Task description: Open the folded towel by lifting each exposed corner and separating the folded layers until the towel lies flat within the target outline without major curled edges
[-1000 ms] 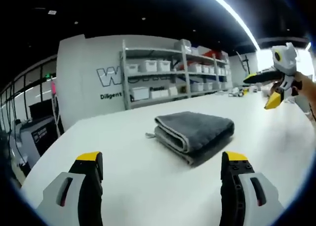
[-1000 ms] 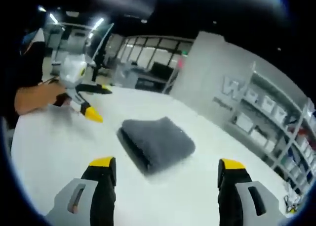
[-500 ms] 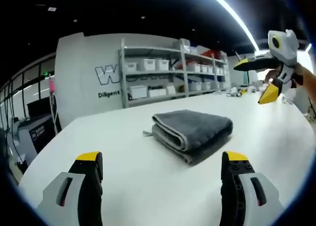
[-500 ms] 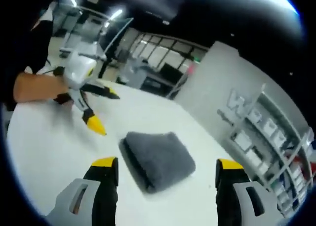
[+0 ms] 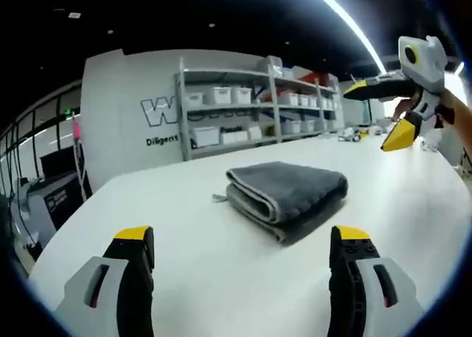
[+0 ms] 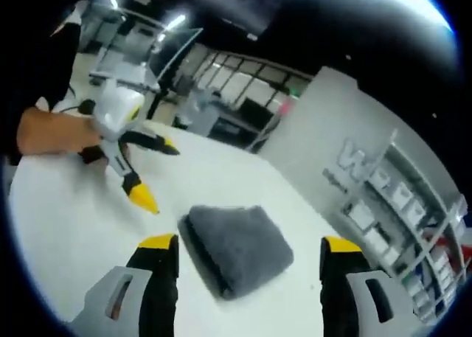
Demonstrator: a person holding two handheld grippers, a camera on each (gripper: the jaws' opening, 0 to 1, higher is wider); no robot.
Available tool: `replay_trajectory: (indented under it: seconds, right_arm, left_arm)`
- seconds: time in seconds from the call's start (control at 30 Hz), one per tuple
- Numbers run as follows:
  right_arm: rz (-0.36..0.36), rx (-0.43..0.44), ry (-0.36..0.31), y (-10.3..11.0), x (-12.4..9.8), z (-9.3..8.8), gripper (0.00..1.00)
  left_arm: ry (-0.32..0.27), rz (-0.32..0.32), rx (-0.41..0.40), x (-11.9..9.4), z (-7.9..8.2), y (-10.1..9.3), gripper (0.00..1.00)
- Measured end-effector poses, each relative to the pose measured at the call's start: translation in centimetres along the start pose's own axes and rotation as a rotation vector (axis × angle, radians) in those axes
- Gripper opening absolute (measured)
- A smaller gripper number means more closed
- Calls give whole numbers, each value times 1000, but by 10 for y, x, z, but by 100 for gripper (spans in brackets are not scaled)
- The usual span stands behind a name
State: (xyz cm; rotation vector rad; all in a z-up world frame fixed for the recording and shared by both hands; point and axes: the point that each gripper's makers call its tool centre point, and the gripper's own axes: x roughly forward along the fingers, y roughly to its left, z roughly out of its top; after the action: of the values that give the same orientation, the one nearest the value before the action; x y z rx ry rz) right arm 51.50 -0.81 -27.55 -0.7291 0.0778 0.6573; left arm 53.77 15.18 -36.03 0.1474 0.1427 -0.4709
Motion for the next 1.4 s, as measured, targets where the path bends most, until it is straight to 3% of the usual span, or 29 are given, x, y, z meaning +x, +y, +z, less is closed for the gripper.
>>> replay_trajectory:
  seconds: [0.23, 0.43, 0.57, 0.67, 0.77, 0.83, 0.9, 1.0, 1.17, 1.4]
  right_arm:
    - [27, -211, 77, 10, 14, -3, 74]
    - [46, -237, 28, 20, 25, 18, 77]
    - [48, -271, 0, 20, 36, 29, 77]
    - [89, -299, -3, 25, 48, 32, 78]
    - [110, -316, 12, 27, 58, 30, 81]
    - [144, -302, 18, 32, 63, 27, 89]
    - [218, -308, 66, 44, 64, 12, 88]
    - [265, -380, 142, 50, 68, -5, 89]
    - [256, -303, 101, 50, 81, -2, 87]
    - [187, -258, 59, 46, 101, 6, 83]
  left_arm:
    - [6, 1, -1, 1, -3, 0, 98]
    - [13, 4, -16, 1, -6, 3, 98]
    - [-7, -2, -27, 0, 1, 1, 98]
    - [-20, -10, -26, 0, 6, -2, 99]
    - [-20, -3, -23, 0, 5, 0, 99]
    - [-12, 7, -27, 0, 4, 4, 99]
    - [-13, 11, -30, -1, 6, 7, 99]
    - [-27, 13, -31, -2, 13, 11, 99]
    - [-35, 20, -43, 1, 13, 16, 100]
    - [-32, 28, -39, 1, 14, 19, 100]
